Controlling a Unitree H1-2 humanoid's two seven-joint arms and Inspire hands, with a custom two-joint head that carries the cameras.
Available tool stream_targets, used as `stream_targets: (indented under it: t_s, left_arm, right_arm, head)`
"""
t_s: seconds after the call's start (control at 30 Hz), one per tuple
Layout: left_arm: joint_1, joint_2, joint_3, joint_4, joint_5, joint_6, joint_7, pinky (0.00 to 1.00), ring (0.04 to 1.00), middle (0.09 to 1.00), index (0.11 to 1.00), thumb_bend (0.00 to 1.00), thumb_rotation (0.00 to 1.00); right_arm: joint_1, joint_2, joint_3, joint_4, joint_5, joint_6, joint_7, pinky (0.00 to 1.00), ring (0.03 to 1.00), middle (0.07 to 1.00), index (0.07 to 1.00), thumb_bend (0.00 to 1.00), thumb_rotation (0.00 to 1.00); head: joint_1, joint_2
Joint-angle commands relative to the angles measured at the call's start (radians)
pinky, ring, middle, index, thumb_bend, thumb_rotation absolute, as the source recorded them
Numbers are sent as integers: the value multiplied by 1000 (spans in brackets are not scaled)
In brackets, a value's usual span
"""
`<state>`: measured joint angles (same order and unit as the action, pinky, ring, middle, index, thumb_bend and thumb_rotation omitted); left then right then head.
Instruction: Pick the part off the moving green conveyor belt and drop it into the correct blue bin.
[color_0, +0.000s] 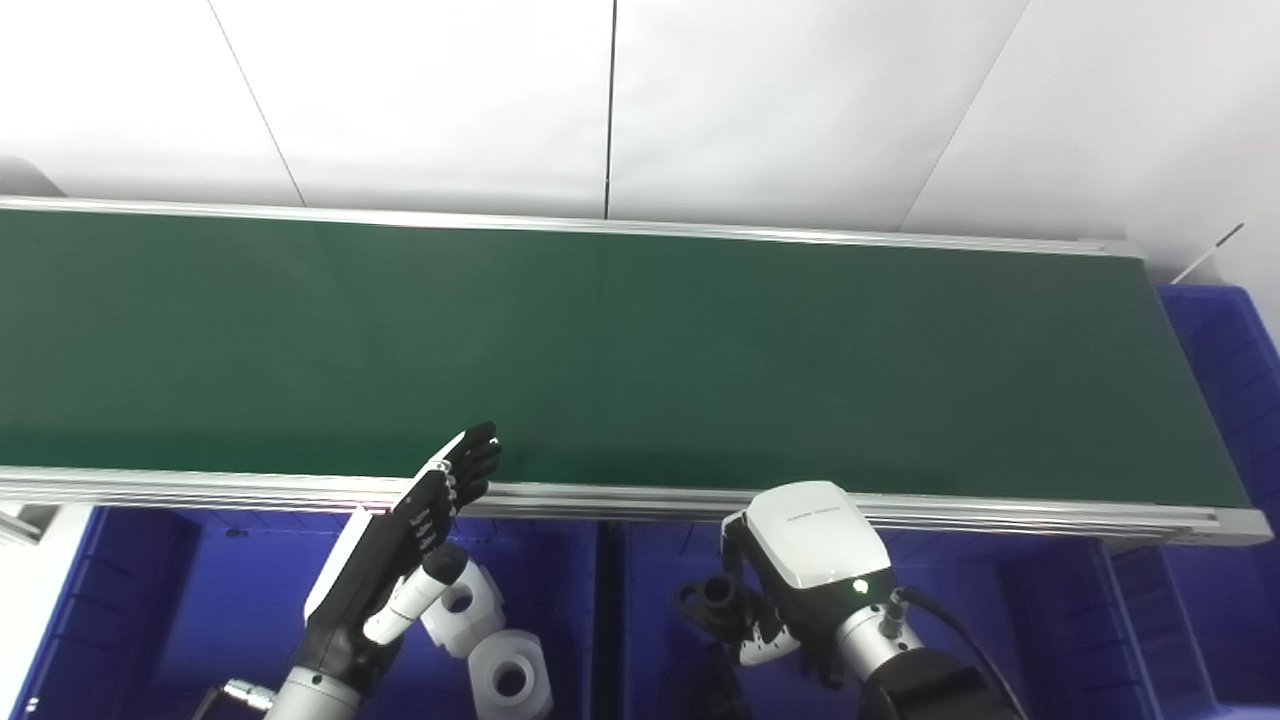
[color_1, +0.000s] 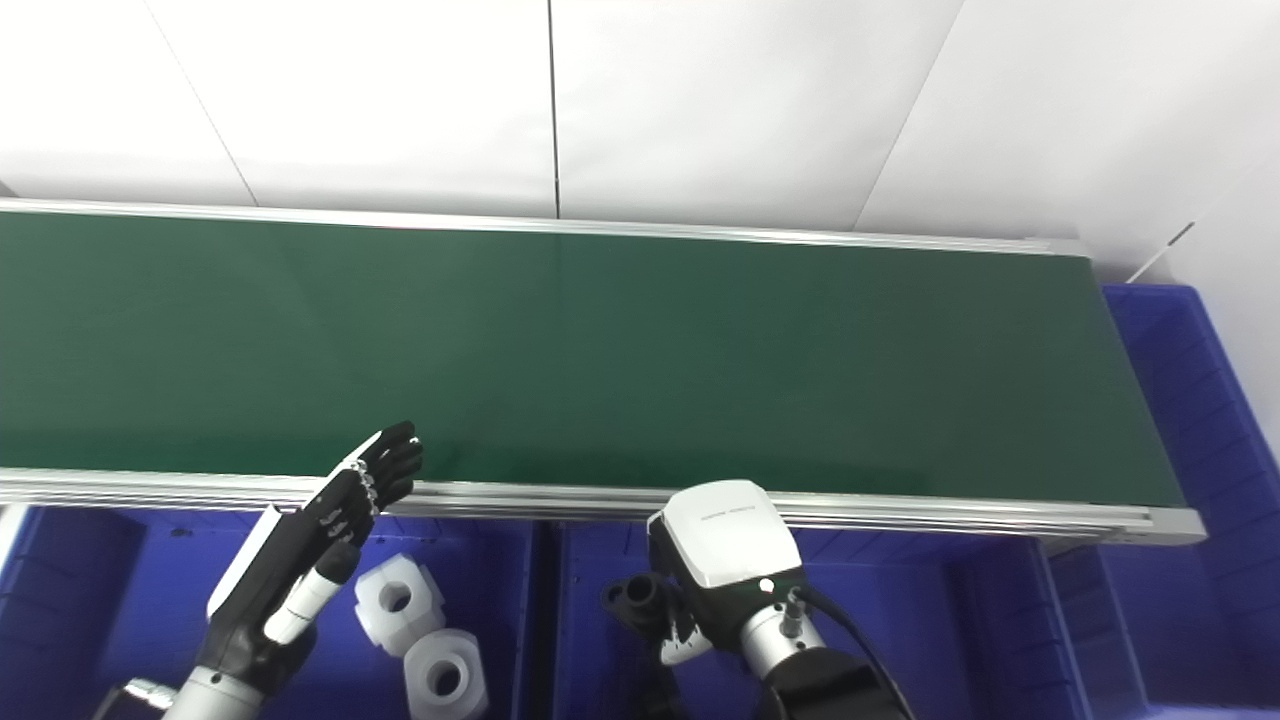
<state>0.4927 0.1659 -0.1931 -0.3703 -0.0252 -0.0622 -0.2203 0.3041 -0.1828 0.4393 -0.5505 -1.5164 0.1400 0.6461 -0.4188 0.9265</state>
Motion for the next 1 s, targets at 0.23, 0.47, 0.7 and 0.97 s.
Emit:
stream_targets:
  t_s: [0.23, 0.47, 0.7, 0.97]
  left_arm:
    - [3, 12, -4, -49, 0, 26, -6, 938, 937, 930, 924, 774, 853]
    - [2, 8, -5, -51, -9, 36, -8, 942, 935, 929, 921, 762, 834]
    - [3, 7, -11, -45, 4, 31, -6, 930, 929, 928, 920, 769, 841]
    - [17, -10, -20, -16, 7, -5, 2, 929, 929, 923, 915, 756, 821]
  right_arm:
    - [1, 9, -6, -30, -55, -61, 21, 380, 496, 631, 697, 998, 710]
    - [-4, 15, -7, -43, -62, -72, 62, 398, 509, 656, 703, 1000, 772]
    - [22, 59, -27, -103, 53, -46, 116, 395, 524, 662, 697, 998, 774]
    - [186, 224, -68, -134, 559, -46, -183, 333, 428, 516, 584, 756, 723]
  head:
    - [10, -4]
    - [13, -6]
    - [32, -12]
    - [112, -42]
